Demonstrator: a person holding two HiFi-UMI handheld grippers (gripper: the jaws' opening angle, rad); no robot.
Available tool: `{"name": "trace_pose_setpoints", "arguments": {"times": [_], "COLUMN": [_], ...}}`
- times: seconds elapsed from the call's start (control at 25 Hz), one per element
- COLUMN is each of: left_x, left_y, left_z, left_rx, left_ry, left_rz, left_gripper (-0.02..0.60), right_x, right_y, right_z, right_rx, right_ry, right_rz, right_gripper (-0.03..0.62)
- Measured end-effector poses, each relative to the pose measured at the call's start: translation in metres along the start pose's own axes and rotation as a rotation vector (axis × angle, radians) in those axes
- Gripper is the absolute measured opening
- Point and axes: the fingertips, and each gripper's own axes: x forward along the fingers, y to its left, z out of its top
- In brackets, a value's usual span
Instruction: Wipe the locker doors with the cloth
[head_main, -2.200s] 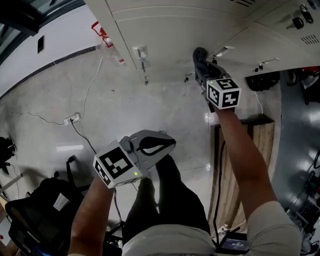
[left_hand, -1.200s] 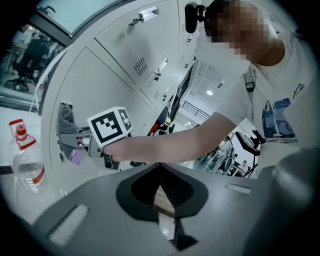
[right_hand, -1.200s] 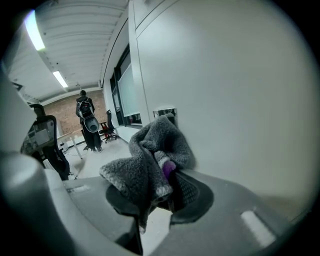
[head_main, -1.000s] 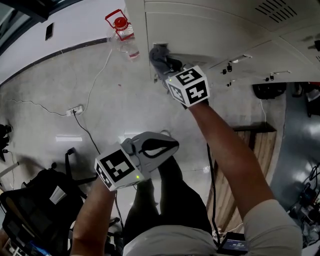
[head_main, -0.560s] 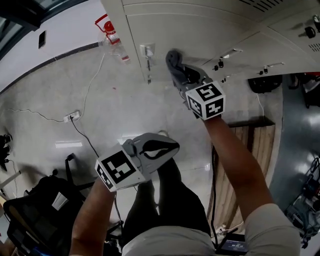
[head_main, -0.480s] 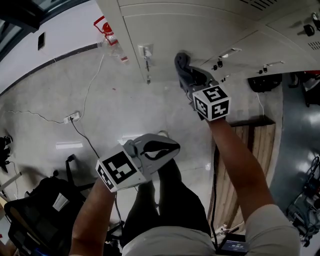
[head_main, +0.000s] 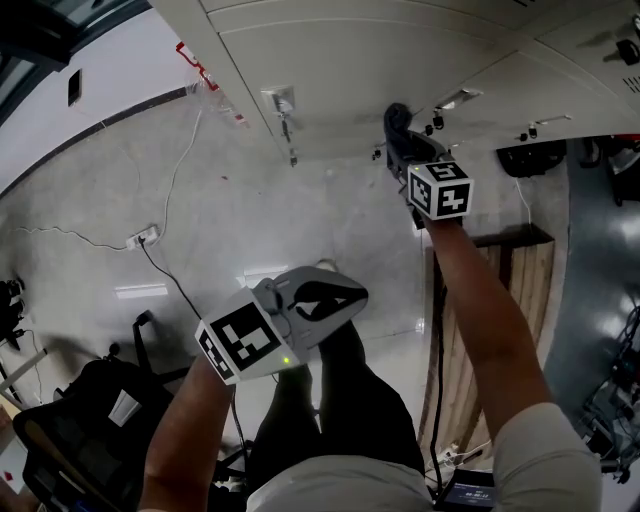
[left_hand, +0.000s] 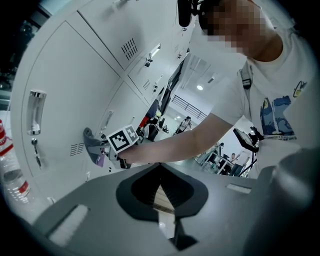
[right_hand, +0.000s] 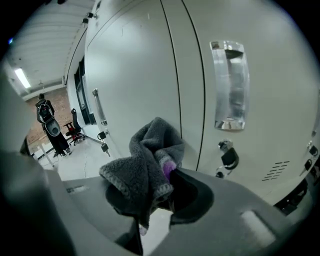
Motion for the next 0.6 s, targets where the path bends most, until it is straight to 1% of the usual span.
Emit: {"name": "trace_pose_setpoints", "arguments": {"times": [0.24,0.6], "left_x": [0.001,-0.008], "left_y": [0.006,0.009], "left_z": [0.001,-0.006], "left_rx": [-0.001,-0.016], "left_ry": [-0.01,-0.027], "left_rz": [0.004,0.028], "left_gripper": [0.005,0.003], "right_x": [0.027,0.068], "right_y": [0.026,0.099], "right_z": [0.008,0.009], "right_rx": [-0.031,-0.112], "right_ry": [0.013,0.036], "right_rz": [0.054,0.18], "right_gripper": [0.104,0.104]}}
